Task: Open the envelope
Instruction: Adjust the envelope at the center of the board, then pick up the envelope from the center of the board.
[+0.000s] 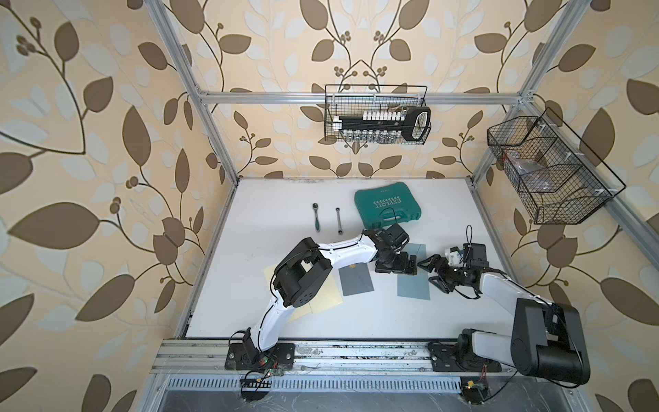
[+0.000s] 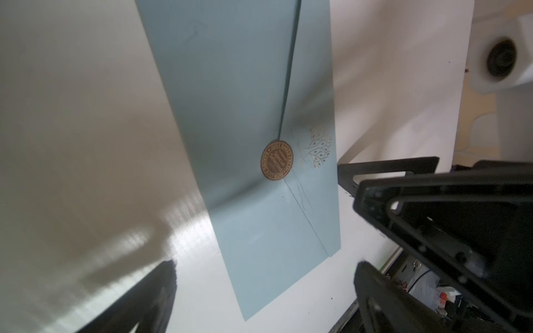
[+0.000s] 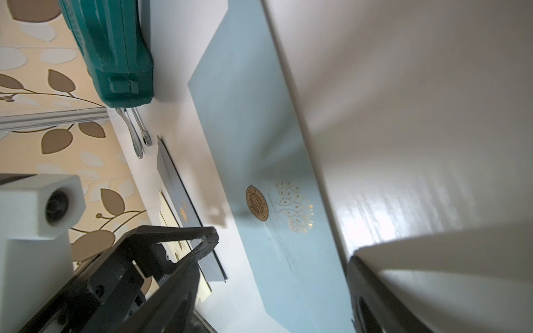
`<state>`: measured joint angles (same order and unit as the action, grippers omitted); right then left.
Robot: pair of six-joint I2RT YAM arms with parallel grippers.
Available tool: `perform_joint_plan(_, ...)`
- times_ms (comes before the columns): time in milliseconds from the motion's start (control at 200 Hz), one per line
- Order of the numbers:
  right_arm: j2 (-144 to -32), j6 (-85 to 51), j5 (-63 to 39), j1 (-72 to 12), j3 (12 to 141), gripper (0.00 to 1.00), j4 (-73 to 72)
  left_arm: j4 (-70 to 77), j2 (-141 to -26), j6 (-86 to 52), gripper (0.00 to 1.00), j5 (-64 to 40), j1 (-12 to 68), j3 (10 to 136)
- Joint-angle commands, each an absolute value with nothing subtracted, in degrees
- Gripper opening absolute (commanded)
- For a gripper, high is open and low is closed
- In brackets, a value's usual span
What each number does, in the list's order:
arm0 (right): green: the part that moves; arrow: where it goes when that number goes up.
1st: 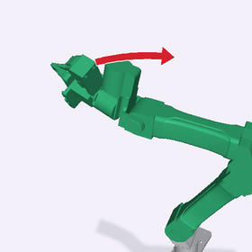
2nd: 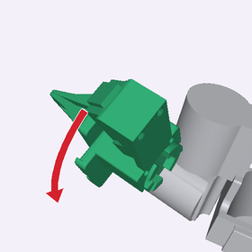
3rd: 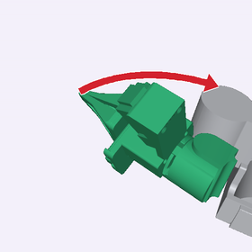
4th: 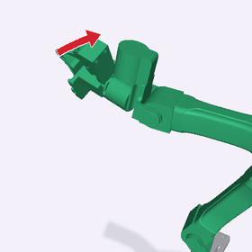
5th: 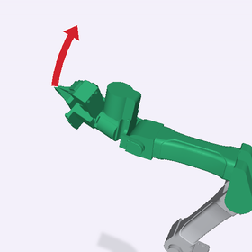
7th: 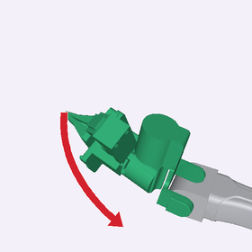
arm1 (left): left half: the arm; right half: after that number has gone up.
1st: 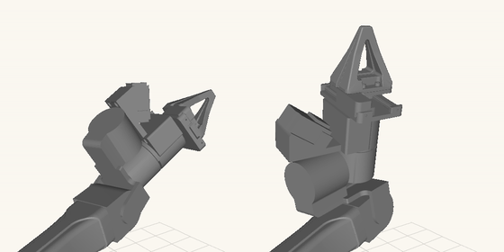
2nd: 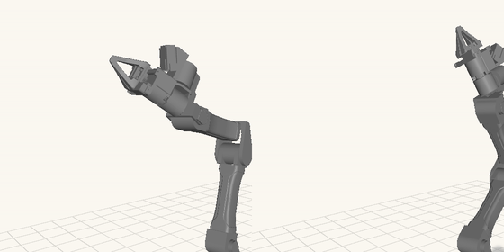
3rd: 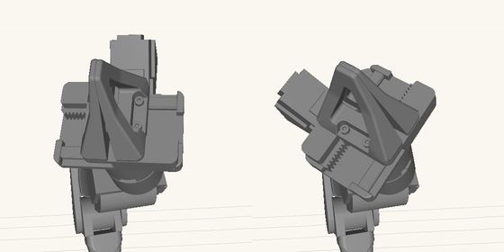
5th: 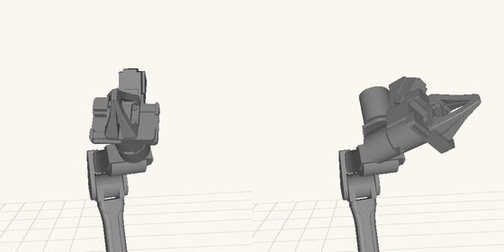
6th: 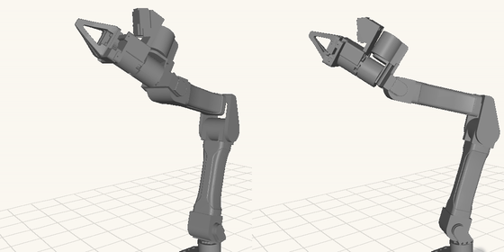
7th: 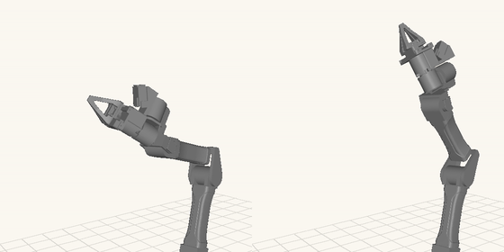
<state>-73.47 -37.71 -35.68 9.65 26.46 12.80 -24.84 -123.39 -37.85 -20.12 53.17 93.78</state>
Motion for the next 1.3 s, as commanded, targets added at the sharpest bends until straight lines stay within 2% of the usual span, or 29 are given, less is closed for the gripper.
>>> perform_joint_plan(0,-73.18,-38.5,-36.4,9.03,25.22,0.81,13.45,-24.96,-123.05,-37.93,0.99,-20.85,52.82,94.7)
perform_joint_plan(205,-72.3,-38.33,-35.88,8.9,25.27,0.81,14.07,-24.3,-121.56,-38.06,0.99,-19.8,52.82,93.22)
perform_joint_plan(330,-68.36,-37.32,-33.37,7.6,27.3,0.81,18.02,-25.62,-116.97,-36.98,0.99,-14.71,52.82,91.16)
perform_joint_plan(435,-62.1,-38.2,-30.92,1.74,29.25,0.8,17.5,-26.81,-107.66,-36.67,0.99,-2.69,52.04,84.31)
perform_joint_plan(525,-61.3,-41.72,-30.23,-7.49,30.01,0.78,10.84,-24.47,-97.76,-40.08,0.99,0.28,47.93,73.74)
perform_joint_plan(710,-76.73,-43.51,-25.7,-29.21,40.04,0.74,5.16,-24.35,-77.6,-45.01,0.99,2.26,37.58,54.15)
perform_joint_plan(855,-90.38,-43.48,-26.35,-39.51,49.47,0.71,2.92,-28.45,-68.84,-47.3,0.99,1.82,31.13,45.39)
perform_joint_plan(1020,-101.51,-43.8,-27.51,-45.26,58.97,0.68,3.52,-27.19,-64.8,-48.18,0.98,-3.15,27.23,40.12)
perform_joint_plan(1295,-110.7,-44.79,-29.26,-45.96,65.66,0.62,3.26,-27.83,-67.58,-48.6,0.9,-5.54,23.7,38.38)
